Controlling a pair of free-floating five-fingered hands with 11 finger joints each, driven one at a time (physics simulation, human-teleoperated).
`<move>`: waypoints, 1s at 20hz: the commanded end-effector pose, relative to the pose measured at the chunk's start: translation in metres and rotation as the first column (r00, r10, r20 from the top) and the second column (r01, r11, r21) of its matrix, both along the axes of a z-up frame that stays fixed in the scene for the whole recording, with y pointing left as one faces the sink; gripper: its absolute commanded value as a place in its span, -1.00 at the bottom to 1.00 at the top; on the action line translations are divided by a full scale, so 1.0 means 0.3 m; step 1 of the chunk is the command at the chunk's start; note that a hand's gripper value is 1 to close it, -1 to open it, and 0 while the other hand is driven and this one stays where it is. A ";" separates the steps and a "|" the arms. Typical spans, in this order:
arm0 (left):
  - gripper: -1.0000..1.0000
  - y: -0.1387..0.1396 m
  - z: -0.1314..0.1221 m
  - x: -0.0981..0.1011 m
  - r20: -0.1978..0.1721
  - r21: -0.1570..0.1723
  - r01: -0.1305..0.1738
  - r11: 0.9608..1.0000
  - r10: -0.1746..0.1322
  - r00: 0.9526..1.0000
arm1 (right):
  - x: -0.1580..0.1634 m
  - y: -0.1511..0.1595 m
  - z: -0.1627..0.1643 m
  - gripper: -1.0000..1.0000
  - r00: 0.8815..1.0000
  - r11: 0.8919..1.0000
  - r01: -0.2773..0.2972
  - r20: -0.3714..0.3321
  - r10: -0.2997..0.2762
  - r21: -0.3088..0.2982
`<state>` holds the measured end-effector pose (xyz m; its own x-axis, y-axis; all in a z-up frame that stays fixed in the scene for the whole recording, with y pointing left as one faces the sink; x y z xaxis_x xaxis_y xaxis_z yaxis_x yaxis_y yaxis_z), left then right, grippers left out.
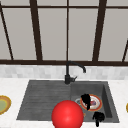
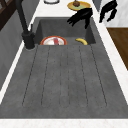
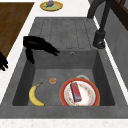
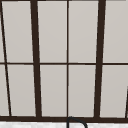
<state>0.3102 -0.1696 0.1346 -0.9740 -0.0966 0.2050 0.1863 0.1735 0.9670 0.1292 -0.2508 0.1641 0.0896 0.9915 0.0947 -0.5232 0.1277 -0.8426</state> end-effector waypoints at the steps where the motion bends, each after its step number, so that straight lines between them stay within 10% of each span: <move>1: -1.00 0.028 -0.015 -0.066 -0.041 0.075 -0.021 0.997 0.024 0.999 | 0.000 0.000 0.000 0.00 1.000 1.000 0.000 0.000 0.000 0.000; 3: -1.00 0.015 -0.051 -0.043 -0.085 0.065 -0.049 0.997 0.055 0.995 | 0.000 0.000 0.000 0.00 1.000 1.000 0.000 0.000 0.000 0.000; 11: -1.00 0.003 -0.268 0.125 -0.075 0.012 -0.096 0.995 0.097 0.992 | 0.000 0.000 0.000 0.00 1.000 1.000 0.000 0.000 0.000 0.000; 14: -1.00 -0.002 -0.300 0.095 -0.124 0.009 -0.139 0.990 0.139 0.983 | 0.000 0.000 0.000 0.00 1.000 1.000 0.000 0.000 0.000 0.000; 16: -1.00 0.019 -0.296 0.052 -0.187 -0.024 -0.071 0.997 0.066 0.980 | 0.000 0.000 0.000 0.00 1.000 1.000 0.000 0.000 0.000 0.000; 20: -1.00 0.002 -0.350 -0.009 -0.242 0.006 -0.046 0.999 0.046 0.969 | 0.000 0.000 0.000 0.00 1.000 1.000 0.000 0.000 0.000 0.000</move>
<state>0.3192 -0.1679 0.0394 -0.9283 -0.1239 0.3505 0.3306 0.1563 0.9307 0.1292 -0.2508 0.1641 0.0896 0.9915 0.0947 -0.5232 0.1277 -0.8426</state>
